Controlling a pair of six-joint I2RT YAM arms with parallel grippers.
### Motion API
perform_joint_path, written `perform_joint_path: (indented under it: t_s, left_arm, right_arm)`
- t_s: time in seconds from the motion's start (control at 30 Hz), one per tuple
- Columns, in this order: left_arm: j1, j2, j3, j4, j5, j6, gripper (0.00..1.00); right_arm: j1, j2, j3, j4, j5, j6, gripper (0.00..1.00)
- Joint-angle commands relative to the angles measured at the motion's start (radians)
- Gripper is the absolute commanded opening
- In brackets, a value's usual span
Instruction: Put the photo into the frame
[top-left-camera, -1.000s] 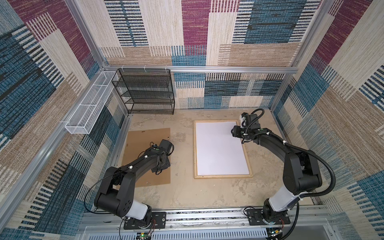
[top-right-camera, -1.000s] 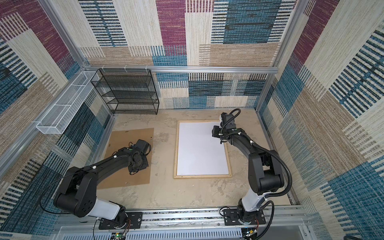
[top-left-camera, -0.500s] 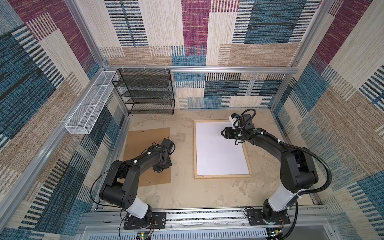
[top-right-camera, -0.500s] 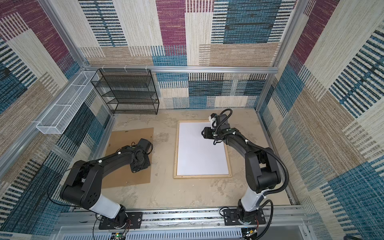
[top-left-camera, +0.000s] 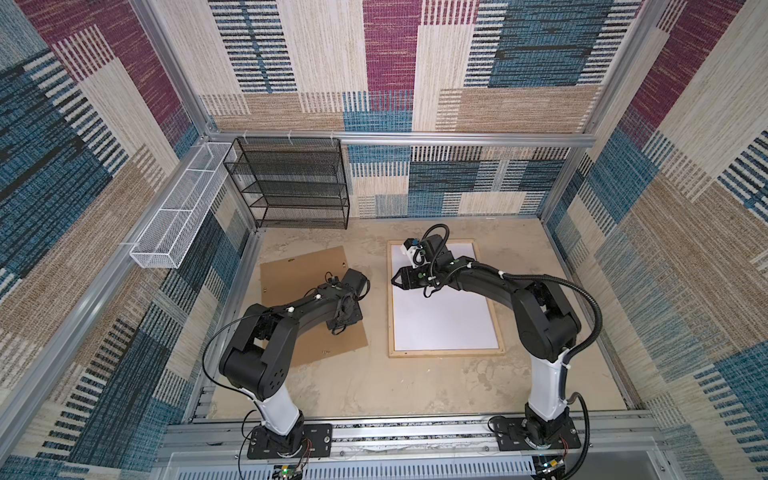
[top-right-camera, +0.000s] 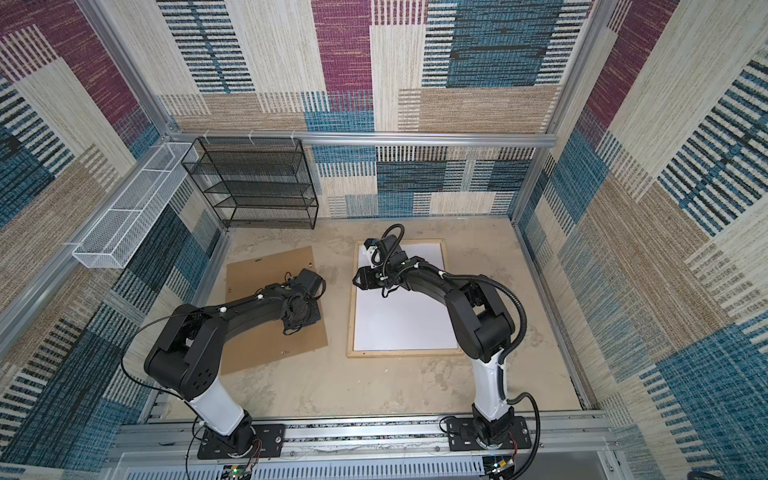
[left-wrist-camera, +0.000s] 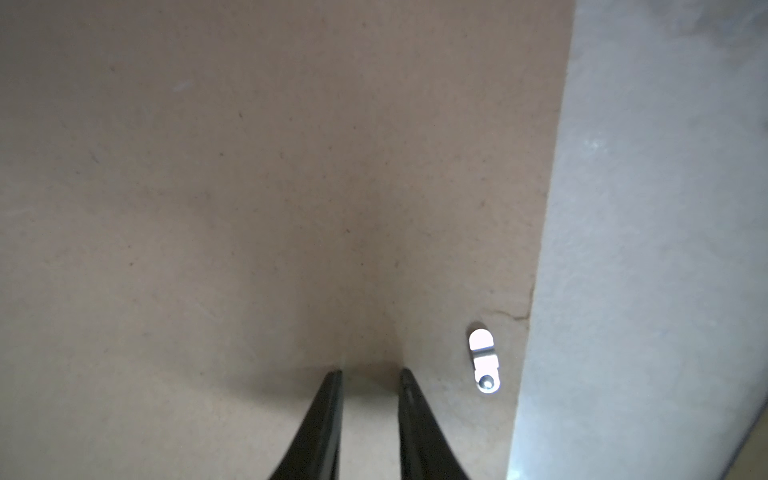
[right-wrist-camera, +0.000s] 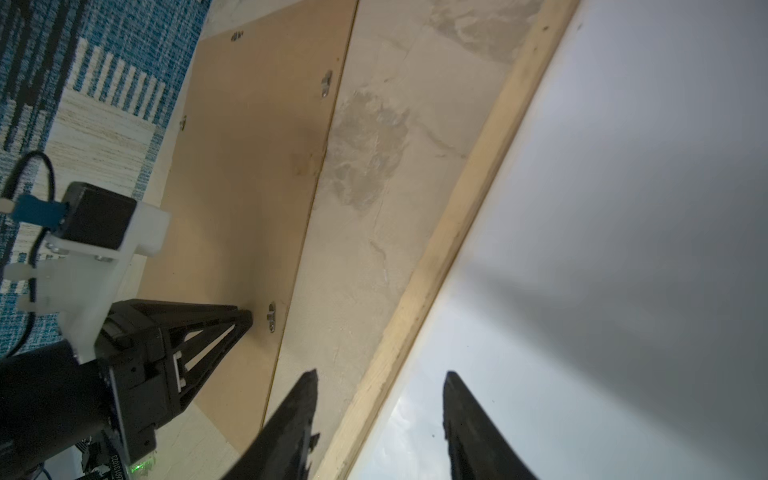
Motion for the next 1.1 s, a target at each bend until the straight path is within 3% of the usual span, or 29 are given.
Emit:
perform_joint_path:
  t_s: [0.0, 0.2, 0.43, 0.5, 0.9, 1.07]
  left_arm:
    - [-0.001, 0.023, 0.007, -0.005, 0.120, 0.014, 0.27]
    - [-0.002, -0.076, 0.005, -0.075, 0.025, 0.038, 0.28]
    - [0.000, -0.112, 0.008, -0.118, -0.012, 0.052, 0.28]
    - [0.001, -0.116, 0.005, -0.128, -0.026, 0.055, 0.28]
    - [0.024, -0.179, -0.012, -0.170, -0.076, 0.068, 0.29]
    - [0.025, -0.187, -0.018, -0.175, -0.077, 0.066, 0.29]
  right_arm:
    - [0.024, 0.064, 0.069, -0.019, 0.034, 0.007, 0.50]
    - [0.059, 0.151, 0.199, -0.062, 0.031, -0.017, 0.46]
    - [0.068, 0.235, 0.332, -0.200, 0.345, 0.028, 0.47]
    - [0.069, 0.238, 0.338, -0.212, 0.388, 0.042, 0.47]
    - [0.105, 0.287, 0.383, -0.237, 0.424, 0.028, 0.45]
    - [0.105, 0.286, 0.393, -0.281, 0.525, 0.024, 0.40]
